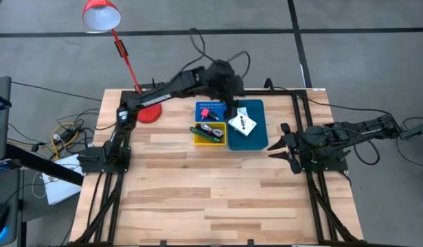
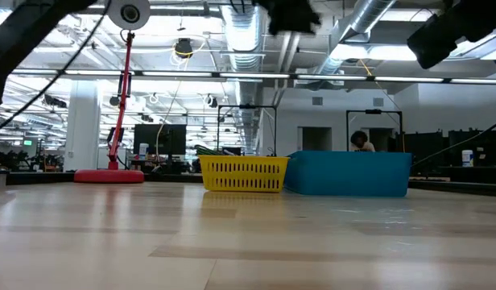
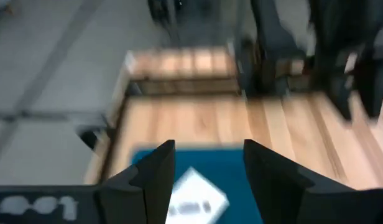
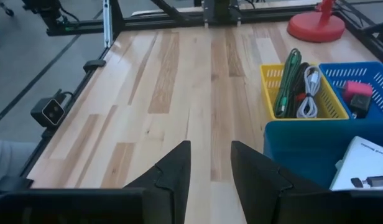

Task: Pick and place items into bin
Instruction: Return to Home Position

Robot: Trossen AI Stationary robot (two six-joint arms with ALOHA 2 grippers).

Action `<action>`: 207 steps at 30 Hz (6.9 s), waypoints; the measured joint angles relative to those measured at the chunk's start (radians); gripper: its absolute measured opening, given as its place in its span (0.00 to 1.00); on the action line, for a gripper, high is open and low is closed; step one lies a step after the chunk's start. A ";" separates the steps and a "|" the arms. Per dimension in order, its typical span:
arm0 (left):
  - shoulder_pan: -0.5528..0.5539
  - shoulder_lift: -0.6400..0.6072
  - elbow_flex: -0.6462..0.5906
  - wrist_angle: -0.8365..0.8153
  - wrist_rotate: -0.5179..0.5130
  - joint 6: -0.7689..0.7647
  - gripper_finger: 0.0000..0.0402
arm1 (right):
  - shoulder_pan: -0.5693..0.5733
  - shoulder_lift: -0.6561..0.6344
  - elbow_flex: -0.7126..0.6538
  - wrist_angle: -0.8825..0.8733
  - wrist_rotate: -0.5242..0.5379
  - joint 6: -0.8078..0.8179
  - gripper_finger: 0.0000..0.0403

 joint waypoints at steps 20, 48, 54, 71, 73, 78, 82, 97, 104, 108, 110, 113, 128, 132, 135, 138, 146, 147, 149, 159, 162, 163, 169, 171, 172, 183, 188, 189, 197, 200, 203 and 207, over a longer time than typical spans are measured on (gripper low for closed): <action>-0.053 -0.364 -0.007 -0.087 0.006 0.077 0.44 | 0.002 0.000 0.000 -0.053 0.000 0.096 0.27; 0.047 -1.360 -1.995 1.400 -0.116 -0.259 0.44 | 0.069 -0.019 0.001 0.464 -0.370 -0.014 0.27; 0.047 -1.406 -2.108 1.427 -0.105 -0.281 0.44 | 0.071 -0.279 0.000 0.385 -0.413 -0.046 0.27; 0.046 -1.472 -2.292 1.506 -0.152 -0.229 0.44 | 0.028 -0.447 -0.261 0.579 -0.152 -0.127 0.27; 0.046 -1.472 -2.319 1.548 -0.153 -0.247 0.44 | 0.025 -0.449 -0.318 0.642 -0.176 -0.118 0.27; 0.046 -1.475 -2.321 1.521 -0.172 -0.257 0.44 | 0.037 -0.464 -0.421 0.747 -0.185 -0.116 0.27; 0.046 -1.474 -2.321 1.483 -0.181 -0.263 0.44 | 0.039 -0.466 -0.480 0.762 -0.183 -0.123 0.27; 0.046 -1.474 -2.322 1.334 -0.184 -0.273 0.44 | 0.040 -0.464 -0.545 0.813 -0.182 -0.017 0.27; 0.046 -1.474 -2.323 1.150 -0.183 -0.255 0.44 | 0.040 -0.465 -0.545 0.809 -0.182 -0.009 0.27; 0.046 -1.474 -2.324 1.017 -0.183 -0.242 0.44 | 0.040 -0.464 -0.545 0.789 -0.182 -0.009 0.27; 0.046 -1.474 -2.324 0.950 -0.183 -0.242 0.44 | 0.040 -0.465 -0.545 0.782 -0.182 -0.009 0.27; 0.046 -1.474 -2.324 0.852 -0.182 -0.250 0.44 | 0.040 -0.464 -0.546 0.765 -0.182 -0.009 0.27; 0.046 -1.469 -2.315 0.796 -0.180 -0.241 0.44 | 0.040 -0.465 -0.546 0.762 -0.183 -0.009 0.27; 0.046 -1.526 -2.320 0.804 -0.181 -0.250 0.44 | 0.039 -0.465 -0.546 0.762 -0.183 -0.009 0.27; 0.046 -1.587 -2.321 0.806 -0.181 -0.241 0.45 | 0.040 -0.465 -0.546 0.762 -0.183 -0.009 0.27; 0.046 -1.648 -2.321 0.806 -0.181 -0.244 0.45 | 0.039 -0.465 -0.546 0.762 -0.183 -0.009 0.27; 0.046 -1.812 -2.321 0.806 -0.182 -0.241 0.45 | 0.040 -0.465 -0.546 0.762 -0.183 -0.009 0.27; 0.046 -1.834 -2.321 0.806 -0.183 -0.241 0.45 | 0.040 -0.465 -0.546 0.762 -0.183 -0.009 0.27; 0.046 -1.872 -2.321 0.806 -0.184 -0.249 0.45 | 0.040 -0.465 -0.546 0.762 -0.183 -0.009 0.27; 0.046 -2.004 -2.321 0.807 -0.184 -0.249 0.45 | 0.040 -0.465 -0.546 0.762 -0.183 -0.009 0.27; 0.046 -2.038 -2.322 0.807 -0.184 -0.244 0.45 | 0.040 -0.465 -0.546 0.762 -0.183 -0.009 0.27; 0.046 -2.050 -2.322 0.807 -0.184 -0.245 0.45 | 0.039 -0.465 -0.546 0.762 -0.183 -0.009 0.27; 0.046 -2.097 -2.322 0.810 -0.185 -0.244 0.45 | 0.039 -0.465 -0.547 0.762 -0.183 -0.009 0.27; 0.046 -2.096 -2.322 0.809 -0.184 -0.245 0.45 | 0.039 -0.465 -0.547 0.762 -0.183 -0.009 0.27; 0.046 -2.096 -2.322 0.809 -0.185 -0.250 0.45 | 0.039 -0.464 -0.547 0.762 -0.183 -0.009 0.27; 0.046 -2.092 -2.322 0.809 -0.184 -0.247 0.45 | 0.040 -0.465 -0.547 0.763 -0.183 -0.009 0.27; 0.046 -2.092 -2.322 0.809 -0.184 -0.251 0.45 | 0.039 -0.465 -0.547 0.762 -0.183 -0.009 0.27; 0.046 -2.092 -2.322 0.809 -0.184 -0.251 0.45 | 0.039 -0.465 -0.547 0.762 -0.183 -0.009 0.27; 0.046 -2.092 -2.322 0.809 -0.184 -0.251 0.45 | 0.039 -0.465 -0.547 0.763 -0.183 -0.009 0.27; 0.046 -2.092 -2.322 0.809 -0.184 -0.244 0.45 | 0.040 -0.465 -0.547 0.762 -0.183 -0.009 0.27; 0.046 -2.092 -2.322 0.809 -0.183 -0.249 0.45 | 0.040 -0.465 -0.547 0.762 -0.183 -0.009 0.27; 0.046 -2.092 -2.322 0.808 -0.183 -0.246 0.45 | 0.039 -0.464 -0.547 0.763 -0.183 -0.009 0.27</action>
